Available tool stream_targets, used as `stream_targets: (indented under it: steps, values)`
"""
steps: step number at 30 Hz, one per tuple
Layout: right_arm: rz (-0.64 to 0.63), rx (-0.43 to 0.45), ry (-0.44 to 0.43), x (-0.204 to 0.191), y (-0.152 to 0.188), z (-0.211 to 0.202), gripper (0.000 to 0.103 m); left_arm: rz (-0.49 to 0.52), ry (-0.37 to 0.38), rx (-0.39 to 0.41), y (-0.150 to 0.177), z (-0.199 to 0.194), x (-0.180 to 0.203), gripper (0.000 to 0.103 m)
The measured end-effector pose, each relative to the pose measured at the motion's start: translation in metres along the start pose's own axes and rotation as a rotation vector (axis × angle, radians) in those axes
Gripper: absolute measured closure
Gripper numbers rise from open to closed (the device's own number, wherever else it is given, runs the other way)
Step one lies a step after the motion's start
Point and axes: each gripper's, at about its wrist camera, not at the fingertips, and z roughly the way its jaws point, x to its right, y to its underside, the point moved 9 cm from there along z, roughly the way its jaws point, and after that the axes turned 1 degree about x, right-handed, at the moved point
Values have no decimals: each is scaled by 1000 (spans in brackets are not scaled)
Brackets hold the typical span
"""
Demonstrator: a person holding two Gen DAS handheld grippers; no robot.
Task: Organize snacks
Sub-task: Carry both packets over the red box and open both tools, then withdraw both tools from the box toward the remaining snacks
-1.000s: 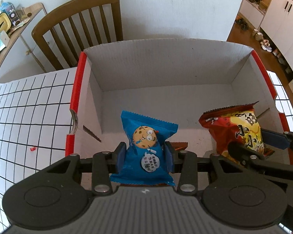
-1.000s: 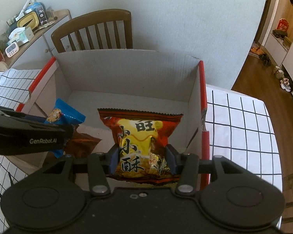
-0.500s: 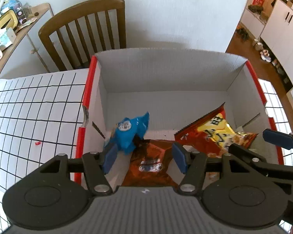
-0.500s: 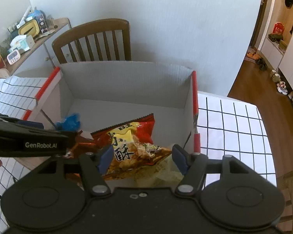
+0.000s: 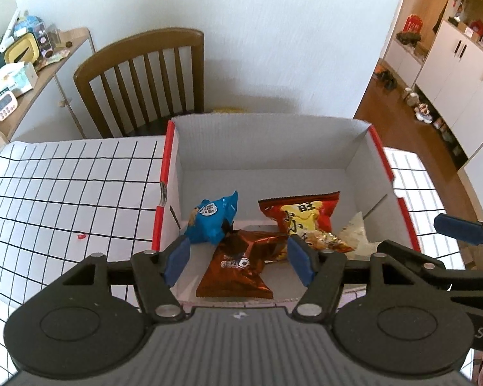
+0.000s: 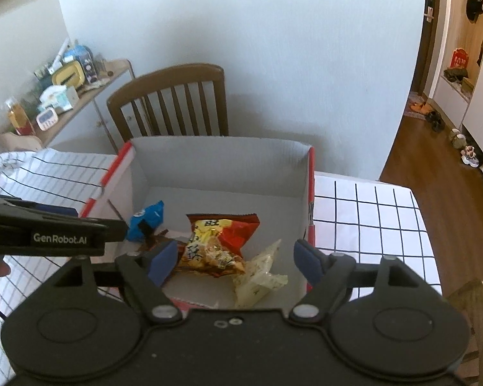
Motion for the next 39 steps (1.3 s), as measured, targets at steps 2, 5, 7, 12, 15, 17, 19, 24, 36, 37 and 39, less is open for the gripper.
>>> stream_targets:
  steps: [2,5,7,12,15,17,19,24,36,37,39]
  values:
    - [-1,13,-9,-3,1,-10,22,2,8,17,1,-10,1,37]
    - [-12,36,-21,-8,1,-24,21,9,12,44,3,-26,2,37]
    - [-13,51,-32,-11,1,-33,18,9,19,59,5,-36,3,36]
    - [-10,81,-60,-15,3,-53,12,24,28,85,14,-57,7,36]
    - [-17,97,-66,-18,6,-65,12,33,36,105,22,-71,7,32]
    - [-16,107,-69,-19,9,-72,12,27,45,118,26,-79,7,29]
    - [-18,115,-72,-20,12,-77,10,25,49,126,30,-85,6,28]
    - [-17,130,-89,-20,22,-91,2,14,66,140,41,-98,1,28]
    - [-18,145,-137,-31,45,-115,0,-44,112,177,77,-123,-10,18]
    - [-20,145,-142,-33,49,-116,0,-49,120,174,81,-123,-11,18]
    - [-24,141,-151,-36,55,-117,0,-53,128,165,89,-123,-12,16]
